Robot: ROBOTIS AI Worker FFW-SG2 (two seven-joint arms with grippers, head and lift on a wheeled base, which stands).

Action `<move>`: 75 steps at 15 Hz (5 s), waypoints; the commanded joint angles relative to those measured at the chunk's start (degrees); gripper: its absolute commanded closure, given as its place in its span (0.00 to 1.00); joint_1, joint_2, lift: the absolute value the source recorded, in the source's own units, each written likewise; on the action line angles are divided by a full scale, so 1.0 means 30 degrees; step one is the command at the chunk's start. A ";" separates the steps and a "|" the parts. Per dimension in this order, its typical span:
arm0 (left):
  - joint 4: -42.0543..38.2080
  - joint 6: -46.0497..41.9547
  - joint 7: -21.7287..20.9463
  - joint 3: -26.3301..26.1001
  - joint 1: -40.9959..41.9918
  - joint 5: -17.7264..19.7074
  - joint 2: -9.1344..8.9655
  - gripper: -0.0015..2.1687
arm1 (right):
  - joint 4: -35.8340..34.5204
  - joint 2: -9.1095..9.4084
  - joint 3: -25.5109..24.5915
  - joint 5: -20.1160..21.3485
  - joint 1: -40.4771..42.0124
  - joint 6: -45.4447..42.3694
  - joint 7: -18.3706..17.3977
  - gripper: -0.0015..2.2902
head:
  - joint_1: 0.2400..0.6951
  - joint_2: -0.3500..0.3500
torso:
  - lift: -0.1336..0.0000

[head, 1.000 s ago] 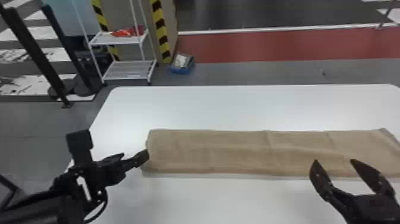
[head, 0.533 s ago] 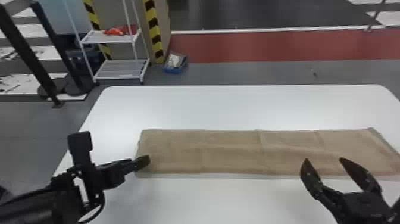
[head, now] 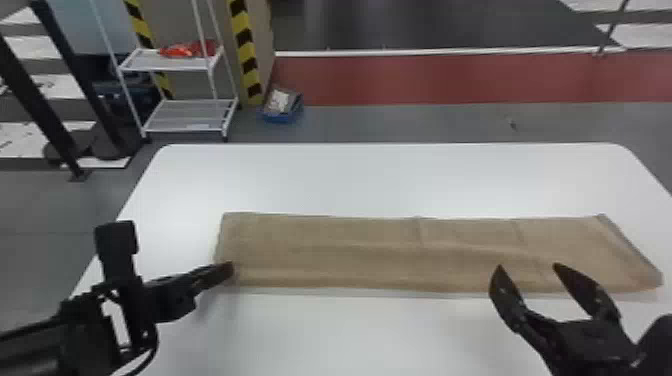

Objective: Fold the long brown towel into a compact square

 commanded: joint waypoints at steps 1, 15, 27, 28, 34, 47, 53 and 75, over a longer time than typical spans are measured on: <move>-0.0583 0.0000 0.0000 0.0338 0.0197 0.0104 -0.0049 0.99 | 0.0029 0.0000 0.0000 0.0000 0.0001 0.0058 0.0001 0.05 | 1.00 0.59 | 0.08; -0.7614 0.6504 0.0556 0.3267 0.0314 0.2741 -0.0049 0.99 | 0.0029 0.0088 -0.0146 0.0000 -0.0028 0.0000 0.0001 0.05 | 1.00 0.78 | 0.08; -0.6472 0.8379 0.7002 -1.5805 -0.3407 -0.3734 -0.0049 0.99 | 0.0059 0.0000 -0.0264 -0.0205 0.0060 0.0000 -0.0028 0.05 | 1.00 0.18 | 0.08; -0.5622 0.7676 0.7822 -1.6596 -0.3700 -0.3968 -0.0049 0.99 | 0.0117 -0.0029 -0.0264 -0.0234 0.0030 0.0000 -0.0028 0.05 | 1.00 0.15 | 0.08; -0.3894 0.5215 0.8994 -1.8471 -0.3905 -0.3910 -0.0049 0.00 | 0.0410 -0.0059 -0.0264 -0.0234 -0.0116 -0.0059 0.0001 0.05 | 1.00 0.05 | 0.08; -0.9314 0.3574 0.7412 -1.2787 0.1984 -0.2504 -0.0049 0.02 | 0.0381 0.0000 0.2490 0.1963 -0.2753 0.3340 0.0265 0.05 | 1.00 0.11 | 0.08; -0.9519 -0.3808 0.6592 -0.5815 0.6261 0.1627 -0.0049 0.01 | 0.0557 -0.0059 0.6973 0.7441 -0.6122 0.9199 0.0265 0.05 | 1.00 0.54 | 0.08; -0.8347 -0.6094 0.5595 -0.3910 0.7667 0.3971 -0.0049 0.03 | 0.2168 0.0264 1.1045 1.1279 -0.9286 1.5058 -0.0263 0.16 | 1.00 0.83 | 0.08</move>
